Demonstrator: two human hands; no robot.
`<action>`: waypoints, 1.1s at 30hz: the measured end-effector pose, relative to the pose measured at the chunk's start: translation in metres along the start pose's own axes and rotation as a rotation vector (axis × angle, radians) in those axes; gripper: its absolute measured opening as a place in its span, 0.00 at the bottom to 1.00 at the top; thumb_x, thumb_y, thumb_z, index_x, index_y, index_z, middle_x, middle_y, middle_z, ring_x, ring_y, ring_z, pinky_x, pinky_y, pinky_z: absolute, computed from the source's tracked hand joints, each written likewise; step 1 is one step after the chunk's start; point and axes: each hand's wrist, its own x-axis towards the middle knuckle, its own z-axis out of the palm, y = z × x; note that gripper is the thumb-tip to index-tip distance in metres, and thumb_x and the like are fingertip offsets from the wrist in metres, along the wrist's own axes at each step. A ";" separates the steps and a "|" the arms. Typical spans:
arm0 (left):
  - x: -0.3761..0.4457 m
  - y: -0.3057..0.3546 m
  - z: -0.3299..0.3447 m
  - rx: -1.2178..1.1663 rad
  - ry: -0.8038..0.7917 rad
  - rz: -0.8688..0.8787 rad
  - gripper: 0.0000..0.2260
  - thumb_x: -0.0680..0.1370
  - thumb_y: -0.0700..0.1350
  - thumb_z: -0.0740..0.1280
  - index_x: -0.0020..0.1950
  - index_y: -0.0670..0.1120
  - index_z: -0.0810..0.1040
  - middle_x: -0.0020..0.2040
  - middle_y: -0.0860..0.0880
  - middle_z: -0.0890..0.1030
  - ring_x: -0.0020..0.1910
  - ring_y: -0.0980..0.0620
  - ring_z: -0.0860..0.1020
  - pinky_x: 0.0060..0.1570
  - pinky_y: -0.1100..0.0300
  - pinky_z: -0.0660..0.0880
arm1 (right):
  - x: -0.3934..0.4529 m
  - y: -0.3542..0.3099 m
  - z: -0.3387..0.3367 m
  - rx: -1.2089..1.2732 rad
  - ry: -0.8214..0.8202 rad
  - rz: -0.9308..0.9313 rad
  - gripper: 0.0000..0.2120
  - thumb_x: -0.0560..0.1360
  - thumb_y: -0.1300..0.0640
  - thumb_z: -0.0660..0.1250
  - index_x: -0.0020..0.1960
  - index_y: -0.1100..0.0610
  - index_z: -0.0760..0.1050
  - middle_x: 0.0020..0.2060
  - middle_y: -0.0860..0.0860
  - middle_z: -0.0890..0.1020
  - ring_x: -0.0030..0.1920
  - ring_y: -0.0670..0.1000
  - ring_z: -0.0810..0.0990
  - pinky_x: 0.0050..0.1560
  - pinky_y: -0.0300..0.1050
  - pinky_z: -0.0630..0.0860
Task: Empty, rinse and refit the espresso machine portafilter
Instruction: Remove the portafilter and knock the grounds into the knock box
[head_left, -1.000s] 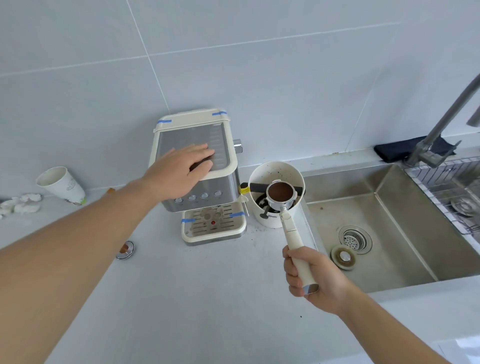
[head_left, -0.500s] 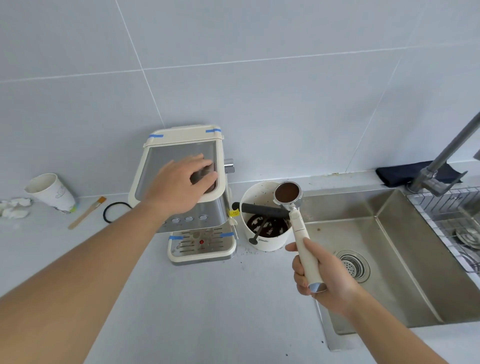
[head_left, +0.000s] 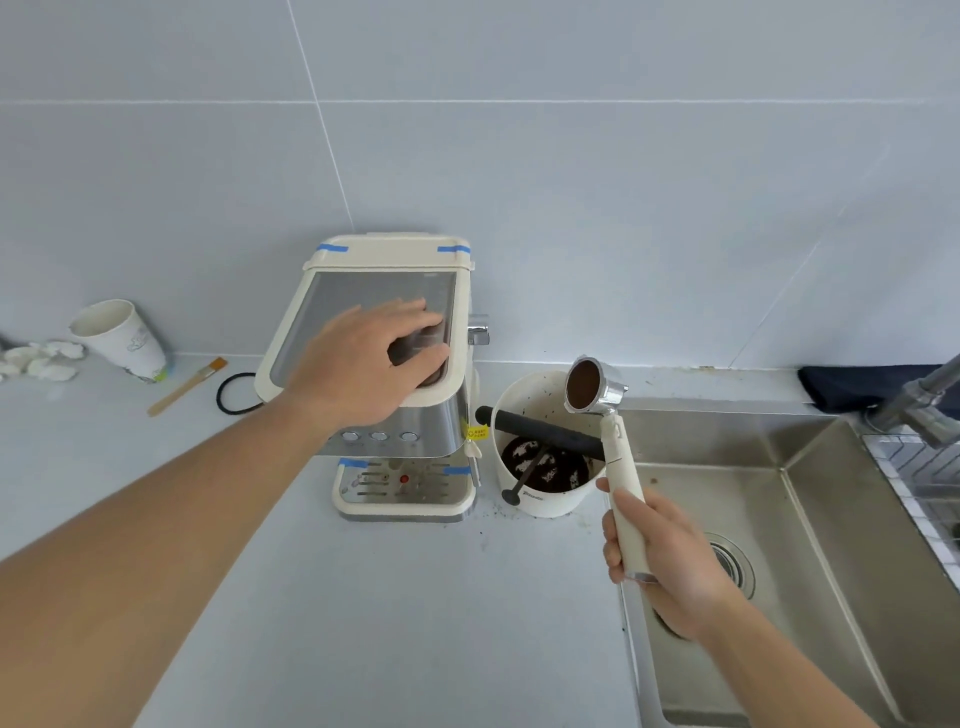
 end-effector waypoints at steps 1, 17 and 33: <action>0.000 0.000 0.000 0.002 -0.006 0.000 0.21 0.76 0.62 0.60 0.68 0.60 0.74 0.73 0.59 0.70 0.73 0.56 0.66 0.72 0.51 0.62 | 0.001 0.000 -0.001 -0.023 0.014 -0.006 0.10 0.82 0.60 0.62 0.60 0.61 0.76 0.32 0.56 0.73 0.26 0.53 0.71 0.26 0.44 0.69; -0.001 0.000 0.002 0.006 0.008 -0.008 0.18 0.77 0.61 0.61 0.65 0.60 0.76 0.68 0.59 0.75 0.67 0.52 0.73 0.69 0.55 0.61 | 0.029 -0.008 -0.024 -0.544 0.128 -0.141 0.10 0.79 0.59 0.65 0.46 0.67 0.74 0.31 0.56 0.74 0.24 0.52 0.71 0.26 0.46 0.71; 0.000 -0.001 0.002 0.017 0.013 -0.012 0.19 0.78 0.61 0.61 0.67 0.60 0.74 0.74 0.59 0.69 0.73 0.58 0.65 0.74 0.50 0.58 | 0.036 -0.020 -0.033 -0.883 0.210 -0.321 0.16 0.77 0.54 0.69 0.63 0.41 0.77 0.35 0.49 0.81 0.30 0.49 0.76 0.30 0.42 0.72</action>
